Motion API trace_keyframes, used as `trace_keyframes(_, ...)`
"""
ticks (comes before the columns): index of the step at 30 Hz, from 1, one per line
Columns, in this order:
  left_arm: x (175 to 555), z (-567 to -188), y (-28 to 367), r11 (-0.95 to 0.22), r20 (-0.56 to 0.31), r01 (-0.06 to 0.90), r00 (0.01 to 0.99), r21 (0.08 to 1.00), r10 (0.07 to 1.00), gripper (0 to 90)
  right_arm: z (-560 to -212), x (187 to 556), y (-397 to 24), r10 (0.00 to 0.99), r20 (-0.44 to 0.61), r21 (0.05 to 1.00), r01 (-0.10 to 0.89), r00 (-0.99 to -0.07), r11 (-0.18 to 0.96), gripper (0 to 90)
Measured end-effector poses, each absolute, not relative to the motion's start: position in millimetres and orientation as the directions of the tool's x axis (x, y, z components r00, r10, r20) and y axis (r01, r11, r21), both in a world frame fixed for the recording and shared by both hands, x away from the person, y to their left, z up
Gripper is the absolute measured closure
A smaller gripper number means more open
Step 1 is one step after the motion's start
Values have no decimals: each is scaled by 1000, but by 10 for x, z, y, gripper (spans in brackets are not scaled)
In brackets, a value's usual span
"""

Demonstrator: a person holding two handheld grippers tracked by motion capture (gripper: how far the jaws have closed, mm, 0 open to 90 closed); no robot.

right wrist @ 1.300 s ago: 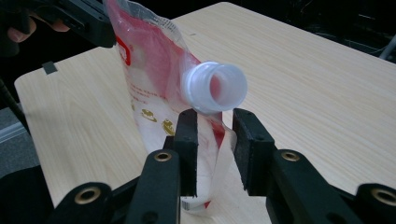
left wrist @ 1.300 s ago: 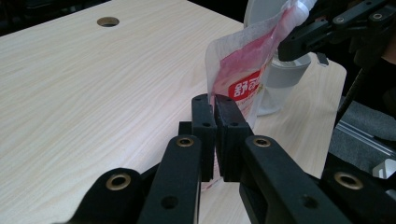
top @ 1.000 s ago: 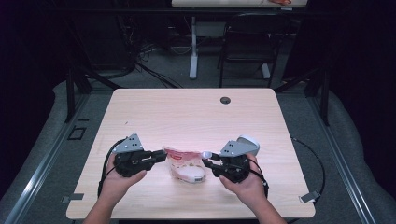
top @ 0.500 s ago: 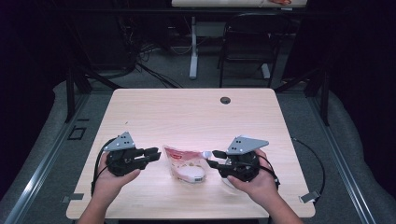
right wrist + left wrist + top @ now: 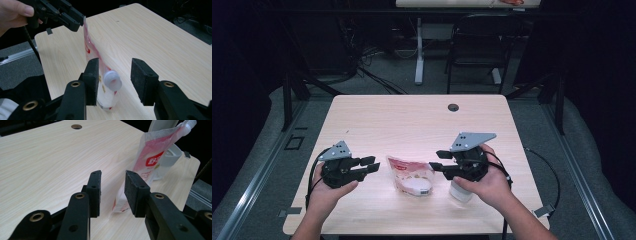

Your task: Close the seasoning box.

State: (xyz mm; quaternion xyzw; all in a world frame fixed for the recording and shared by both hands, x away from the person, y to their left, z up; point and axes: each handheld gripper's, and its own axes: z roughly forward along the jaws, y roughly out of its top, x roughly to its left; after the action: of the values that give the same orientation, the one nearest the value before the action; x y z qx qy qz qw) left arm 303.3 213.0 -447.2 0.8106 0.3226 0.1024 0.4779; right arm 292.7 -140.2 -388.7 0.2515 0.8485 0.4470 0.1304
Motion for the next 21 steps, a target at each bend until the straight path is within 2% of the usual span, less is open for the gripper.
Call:
trace_keyframes(10, 3047, -4474, 2186, -324, -142, 433, 754, 841, 641, 653, -3834, 3085, -1212, 549, -30, 816, 297, -835, 496, 554)
trace_keyframes(15, 3060, -4483, 2190, -320, -138, 440, 740, 839, 658, 645, -3816, 3151, -1100, 508, -3, 805, 299, -861, 513, 555)
trace_keyframes(21, 3062, -4495, 2198, -332, -143, 450, 744, 829, 652, 633, -3809, 3196, -977, 472, -29, 789, 270, -881, 552, 566)
